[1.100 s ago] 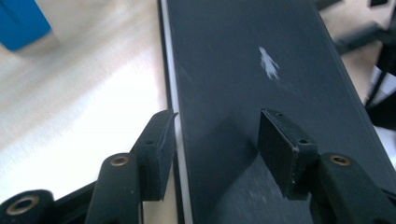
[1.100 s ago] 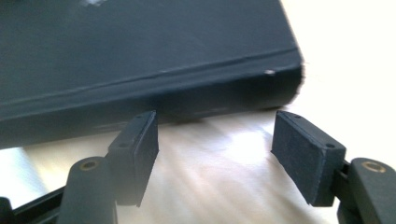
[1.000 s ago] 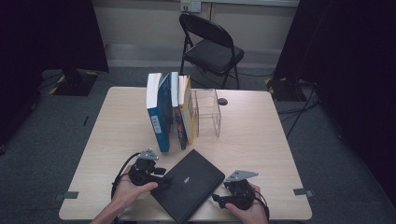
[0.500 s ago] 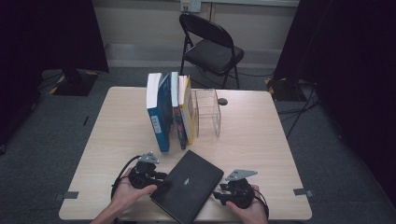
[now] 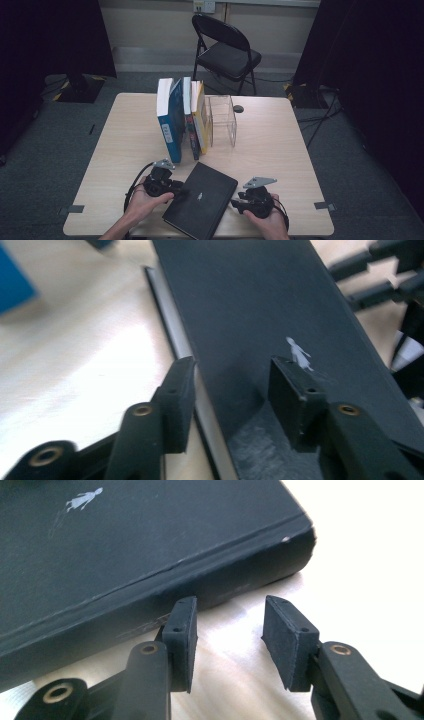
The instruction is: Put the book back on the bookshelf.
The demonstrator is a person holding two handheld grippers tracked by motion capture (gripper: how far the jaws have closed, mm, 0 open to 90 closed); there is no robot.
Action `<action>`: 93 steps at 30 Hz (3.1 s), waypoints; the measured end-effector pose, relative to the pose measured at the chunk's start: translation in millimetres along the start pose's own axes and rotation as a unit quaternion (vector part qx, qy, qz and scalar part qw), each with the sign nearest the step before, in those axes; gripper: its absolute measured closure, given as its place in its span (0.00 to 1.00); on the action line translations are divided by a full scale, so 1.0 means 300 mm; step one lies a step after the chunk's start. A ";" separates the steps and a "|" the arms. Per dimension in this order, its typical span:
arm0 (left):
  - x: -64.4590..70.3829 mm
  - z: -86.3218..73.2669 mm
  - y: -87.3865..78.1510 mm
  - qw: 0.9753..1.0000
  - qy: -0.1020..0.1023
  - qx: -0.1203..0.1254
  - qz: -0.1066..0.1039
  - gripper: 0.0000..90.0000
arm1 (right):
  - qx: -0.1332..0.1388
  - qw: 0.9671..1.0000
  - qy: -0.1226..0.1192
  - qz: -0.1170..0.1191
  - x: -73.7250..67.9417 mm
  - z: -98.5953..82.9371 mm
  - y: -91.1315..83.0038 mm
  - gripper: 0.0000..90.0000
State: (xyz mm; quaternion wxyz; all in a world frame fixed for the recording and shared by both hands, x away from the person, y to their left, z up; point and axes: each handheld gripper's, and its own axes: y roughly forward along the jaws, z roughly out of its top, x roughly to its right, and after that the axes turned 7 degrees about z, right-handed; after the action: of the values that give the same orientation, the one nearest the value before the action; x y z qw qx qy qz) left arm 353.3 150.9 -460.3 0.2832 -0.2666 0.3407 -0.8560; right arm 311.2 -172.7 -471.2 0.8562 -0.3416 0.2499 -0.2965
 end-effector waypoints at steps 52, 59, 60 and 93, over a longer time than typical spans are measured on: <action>-0.046 -0.033 0.009 0.994 -0.110 -0.001 -0.012 0.40 | 0.008 1.000 -0.020 -0.012 0.010 0.081 0.085 0.60; -0.060 -0.036 -0.005 0.992 -0.126 0.010 -0.025 0.46 | 0.009 1.000 -0.022 -0.011 0.011 0.081 0.084 0.61; -0.062 -0.036 -0.008 0.991 -0.130 0.013 -0.029 0.47 | 0.009 1.000 -0.022 -0.011 0.011 0.080 0.084 0.61; 0.008 0.020 0.075 0.982 -0.127 -0.015 -0.137 0.47 | 0.013 1.000 -0.021 -0.016 0.005 0.073 0.080 0.61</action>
State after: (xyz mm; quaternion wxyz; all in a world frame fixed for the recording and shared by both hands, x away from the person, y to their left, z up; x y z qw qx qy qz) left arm 362.2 133.0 -472.5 0.1997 -0.4220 0.2752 -0.8404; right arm 334.2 -150.1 -475.1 0.8610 -0.3404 0.2223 -0.3056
